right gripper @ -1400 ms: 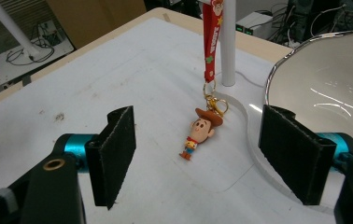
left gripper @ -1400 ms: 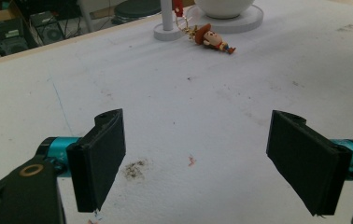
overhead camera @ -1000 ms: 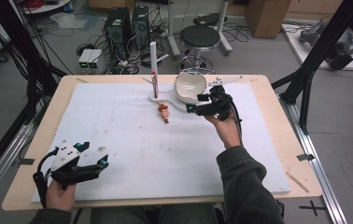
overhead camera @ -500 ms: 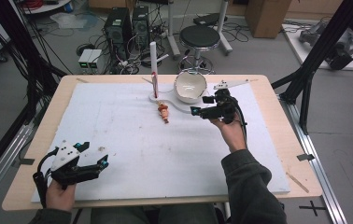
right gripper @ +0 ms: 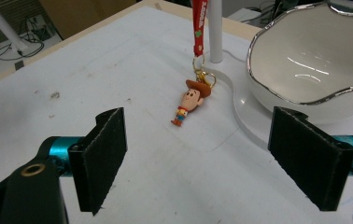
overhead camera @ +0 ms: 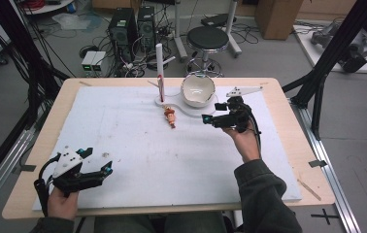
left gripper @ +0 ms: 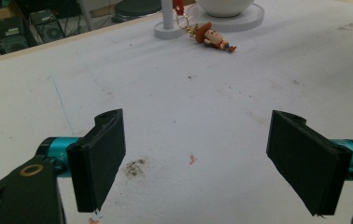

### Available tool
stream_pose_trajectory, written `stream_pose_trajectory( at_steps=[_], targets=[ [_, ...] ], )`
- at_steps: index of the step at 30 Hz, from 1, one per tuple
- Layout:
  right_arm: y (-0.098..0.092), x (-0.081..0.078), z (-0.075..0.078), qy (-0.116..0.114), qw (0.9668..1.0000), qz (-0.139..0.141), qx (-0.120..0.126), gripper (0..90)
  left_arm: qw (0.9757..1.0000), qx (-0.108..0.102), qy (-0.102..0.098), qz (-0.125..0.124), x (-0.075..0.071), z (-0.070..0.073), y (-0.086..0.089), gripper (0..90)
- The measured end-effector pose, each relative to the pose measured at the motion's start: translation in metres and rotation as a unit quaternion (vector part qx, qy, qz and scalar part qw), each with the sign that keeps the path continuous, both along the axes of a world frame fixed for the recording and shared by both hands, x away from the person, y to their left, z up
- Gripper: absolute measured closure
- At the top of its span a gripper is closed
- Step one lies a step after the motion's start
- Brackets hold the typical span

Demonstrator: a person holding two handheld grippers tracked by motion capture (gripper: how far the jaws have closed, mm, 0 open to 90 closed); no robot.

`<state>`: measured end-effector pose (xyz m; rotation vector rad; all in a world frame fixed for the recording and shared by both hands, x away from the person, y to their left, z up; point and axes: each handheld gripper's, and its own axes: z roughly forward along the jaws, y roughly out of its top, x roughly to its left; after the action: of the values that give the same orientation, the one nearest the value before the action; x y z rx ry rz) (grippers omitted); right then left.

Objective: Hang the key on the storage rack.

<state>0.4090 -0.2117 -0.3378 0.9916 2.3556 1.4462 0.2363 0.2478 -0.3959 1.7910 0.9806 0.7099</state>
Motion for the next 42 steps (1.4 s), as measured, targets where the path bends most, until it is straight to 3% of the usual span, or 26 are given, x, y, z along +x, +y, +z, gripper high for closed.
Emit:
stream_pose_trajectory(
  at_steps=[30,42],
  targets=[
    [-0.024,-0.026,-0.015,0.003,0.9998,-0.019,-0.01,12.3,1.0,-0.002,0.003,0.002,0.001,-0.001,0.001,20.2],
    [-0.033,-0.041,-0.016,-0.01,0.9996,-0.023,-0.01,12.1,1.0,0.0,0.005,0.001,0.001,-0.001,0.0,20.2]
  ],
)
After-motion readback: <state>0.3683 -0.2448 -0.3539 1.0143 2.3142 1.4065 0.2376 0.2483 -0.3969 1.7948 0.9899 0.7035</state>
